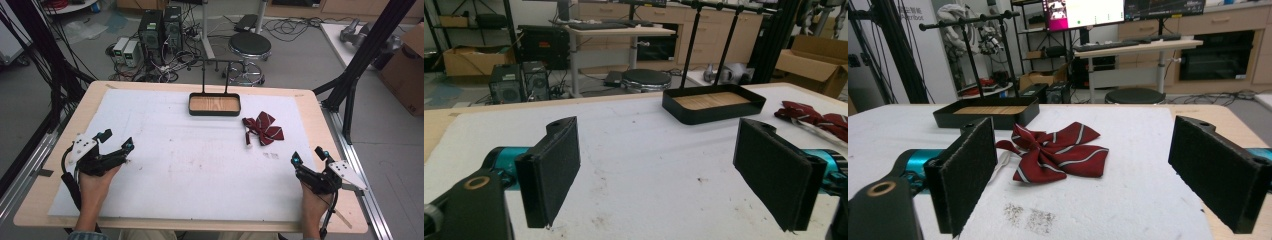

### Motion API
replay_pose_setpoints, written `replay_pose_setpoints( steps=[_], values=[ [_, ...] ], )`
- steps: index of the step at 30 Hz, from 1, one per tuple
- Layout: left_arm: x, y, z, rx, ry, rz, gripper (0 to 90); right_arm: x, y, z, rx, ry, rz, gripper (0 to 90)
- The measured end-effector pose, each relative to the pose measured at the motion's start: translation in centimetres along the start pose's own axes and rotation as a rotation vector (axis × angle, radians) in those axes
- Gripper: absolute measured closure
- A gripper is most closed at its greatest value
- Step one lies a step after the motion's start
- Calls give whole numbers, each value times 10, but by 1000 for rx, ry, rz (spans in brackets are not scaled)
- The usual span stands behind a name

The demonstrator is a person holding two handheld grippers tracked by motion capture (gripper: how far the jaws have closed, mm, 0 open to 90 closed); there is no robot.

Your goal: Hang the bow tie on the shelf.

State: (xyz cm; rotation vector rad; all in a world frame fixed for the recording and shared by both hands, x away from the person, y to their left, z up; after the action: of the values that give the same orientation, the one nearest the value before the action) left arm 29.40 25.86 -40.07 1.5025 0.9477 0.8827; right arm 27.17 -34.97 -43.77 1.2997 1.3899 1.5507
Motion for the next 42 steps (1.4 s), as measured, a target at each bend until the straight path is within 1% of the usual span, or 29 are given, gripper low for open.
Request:
replay_pose_setpoints(
  steps=[1,4,7,8,9,12,15,17,18,20,22,23,24,26,28,29,30,31,33,35,37,39,42],
  values=[
    [1,1,-1,-6,2,-5,191,2,3,7,28,3,-7,122],
    [2,2,-2,-12,5,-6,191,7,10,16,40,18,-53,139],
    [2,3,-3,-15,3,-10,191,12,21,29,54,38,-77,138],
    [2,3,-3,-15,3,-10,191,12,21,29,54,38,-77,138],
    [1,3,-3,-18,1,-10,191,16,27,40,67,48,-74,139],
    [1,4,-2,-21,-5,-9,191,18,30,56,91,52,-72,158],
    [0,3,-2,-21,-5,-10,191,19,29,73,147,49,-87,169],
    [0,3,-1,-21,-6,-10,191,20,28,89,198,53,-82,198],
    [0,3,-1,-17,-7,-8,191,20,28,95,213,54,-82,203],
    [-1,3,0,-15,-6,-8,191,21,30,108,238,58,-81,204],
    [0,3,0,-16,-9,-8,191,22,31,118,244,62,-87,214],
    [0,3,0,-16,-9,-8,191,23,32,126,262,65,-94,215],
    [0,3,0,-16,-9,-8,191,23,32,131,267,68,-103,221],
    [0,3,0,-18,-9,-7,191,25,30,146,303,76,-132,235],
    [0,3,0,-21,-6,-9,191,28,25,159,362,85,-154,251],
    [1,3,-1,-21,-6,-9,191,30,21,164,370,91,-177,282],
    [1,3,-1,-21,-6,-9,191,31,17,168,389,95,-203,298],
    [2,3,-1,-24,-6,-11,191,32,13,171,415,96,-217,308],
    [2,3,-1,-24,-6,-14,191,30,5,178,471,104,-217,340],
    [2,3,-1,-25,-9,-15,191,27,-1,181,508,106,-214,360],
    [2,3,0,-21,-12,-13,191,26,-4,183,524,104,-202,387],
    [1,2,1,-23,-13,-17,191,26,-5,184,532,105,-213,415],
    [0,2,2,-20,-18,-15,191,27,-10,187,562,103,-232,453]
  ],
)
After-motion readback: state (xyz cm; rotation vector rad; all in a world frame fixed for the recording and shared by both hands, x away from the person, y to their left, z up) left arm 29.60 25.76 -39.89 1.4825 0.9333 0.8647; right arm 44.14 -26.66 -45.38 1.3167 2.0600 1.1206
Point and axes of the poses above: each handheld gripper's, and its own axes: z roughly forward along the jaws, y roughly out of its top, x roughly to its left, the point moved 1 cm from there along z, roughly forward along the jaws, and after that the axes turned 6 degrees about z, right-handed, at the moved point
